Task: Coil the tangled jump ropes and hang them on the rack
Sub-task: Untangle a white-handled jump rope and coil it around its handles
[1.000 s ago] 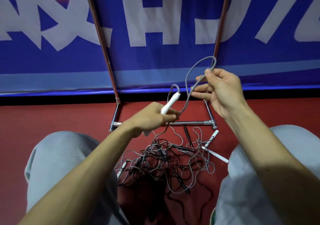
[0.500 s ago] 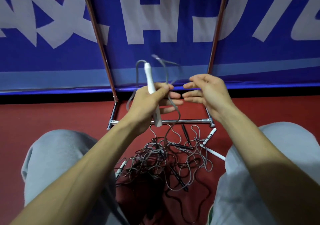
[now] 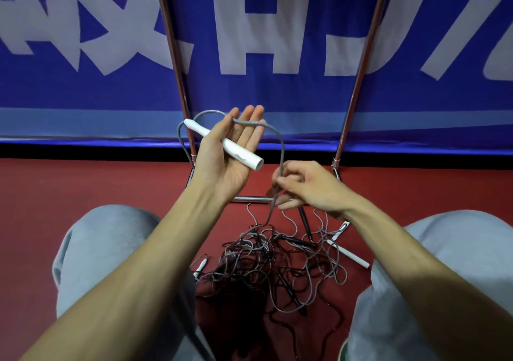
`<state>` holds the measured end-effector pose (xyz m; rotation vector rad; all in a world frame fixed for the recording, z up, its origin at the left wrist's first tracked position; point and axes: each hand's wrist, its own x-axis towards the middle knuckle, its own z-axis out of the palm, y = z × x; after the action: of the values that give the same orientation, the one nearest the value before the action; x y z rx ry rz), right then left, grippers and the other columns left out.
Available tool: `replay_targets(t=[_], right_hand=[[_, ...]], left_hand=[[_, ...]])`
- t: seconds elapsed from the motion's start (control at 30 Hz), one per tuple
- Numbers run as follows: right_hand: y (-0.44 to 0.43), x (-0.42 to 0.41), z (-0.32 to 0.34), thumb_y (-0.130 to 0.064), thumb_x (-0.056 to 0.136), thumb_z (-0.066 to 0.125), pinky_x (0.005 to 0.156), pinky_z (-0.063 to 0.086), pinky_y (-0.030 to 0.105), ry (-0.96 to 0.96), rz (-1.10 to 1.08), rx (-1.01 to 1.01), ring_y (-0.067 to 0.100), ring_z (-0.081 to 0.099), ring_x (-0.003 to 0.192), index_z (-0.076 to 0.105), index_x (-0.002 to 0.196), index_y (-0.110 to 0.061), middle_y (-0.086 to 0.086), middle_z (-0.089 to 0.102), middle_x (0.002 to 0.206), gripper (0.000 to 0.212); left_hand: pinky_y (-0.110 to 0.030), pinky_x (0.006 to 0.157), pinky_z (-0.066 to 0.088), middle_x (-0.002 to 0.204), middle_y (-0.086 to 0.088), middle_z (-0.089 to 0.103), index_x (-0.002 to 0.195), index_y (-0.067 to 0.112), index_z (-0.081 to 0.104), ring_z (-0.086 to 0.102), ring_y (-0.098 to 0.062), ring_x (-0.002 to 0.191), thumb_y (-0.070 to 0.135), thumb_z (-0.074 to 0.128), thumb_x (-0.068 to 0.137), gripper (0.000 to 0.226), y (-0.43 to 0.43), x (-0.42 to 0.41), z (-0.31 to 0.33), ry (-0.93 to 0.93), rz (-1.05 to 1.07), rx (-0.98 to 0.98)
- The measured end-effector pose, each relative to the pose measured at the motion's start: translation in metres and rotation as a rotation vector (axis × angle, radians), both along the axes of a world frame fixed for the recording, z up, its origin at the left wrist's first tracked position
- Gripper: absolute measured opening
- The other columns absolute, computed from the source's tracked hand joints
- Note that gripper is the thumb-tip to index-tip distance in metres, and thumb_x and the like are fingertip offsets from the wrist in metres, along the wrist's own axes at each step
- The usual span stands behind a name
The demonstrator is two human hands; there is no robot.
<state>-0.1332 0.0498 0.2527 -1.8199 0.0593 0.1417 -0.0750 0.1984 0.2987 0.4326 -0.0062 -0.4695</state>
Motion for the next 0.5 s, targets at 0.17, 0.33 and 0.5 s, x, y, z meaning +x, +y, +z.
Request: replay_targets(t=[0.17,0.33,0.5], right_hand=[[-0.013,-0.008,0.024,-0.004,0.097,0.048,0.057,0.060,0.031,-0.183,-0.217,0.227,0.025,0.071,0.060,0.057,0.088,-0.006,0.011,0.068,0.071,0.013],[-0.023,-0.018,0.045,-0.006,0.097,0.045,0.049,0.056,0.027,-0.317,-0.305,0.463,0.022,0.069,0.055,0.054,0.090,-0.005,0.006,0.068,0.064,0.011],[-0.033,-0.020,0.054,-0.005,0.097,0.045,0.050,0.055,0.026,-0.423,-0.433,0.697,0.021,0.070,0.058,0.052,0.089,-0.006,0.005,0.067,0.063,0.010]], left_hand=[[-0.033,0.073,0.059,0.095,-0.012,0.071,0.098,0.006,0.058,0.073,-0.025,0.078,0.012,0.049,0.098,0.010,-0.004,0.008,-0.012,-0.153,0.075,0.525],[-0.035,0.078,0.056,0.095,-0.011,0.073,0.095,0.009,0.066,0.071,-0.020,0.080,0.021,0.048,0.100,0.022,-0.016,-0.001,-0.026,-0.410,-0.078,0.965],[-0.041,0.093,0.051,0.099,-0.012,0.074,0.095,0.008,0.072,0.069,-0.019,0.089,0.014,0.055,0.097,0.018,-0.024,-0.014,-0.037,-0.755,-0.352,1.154]])
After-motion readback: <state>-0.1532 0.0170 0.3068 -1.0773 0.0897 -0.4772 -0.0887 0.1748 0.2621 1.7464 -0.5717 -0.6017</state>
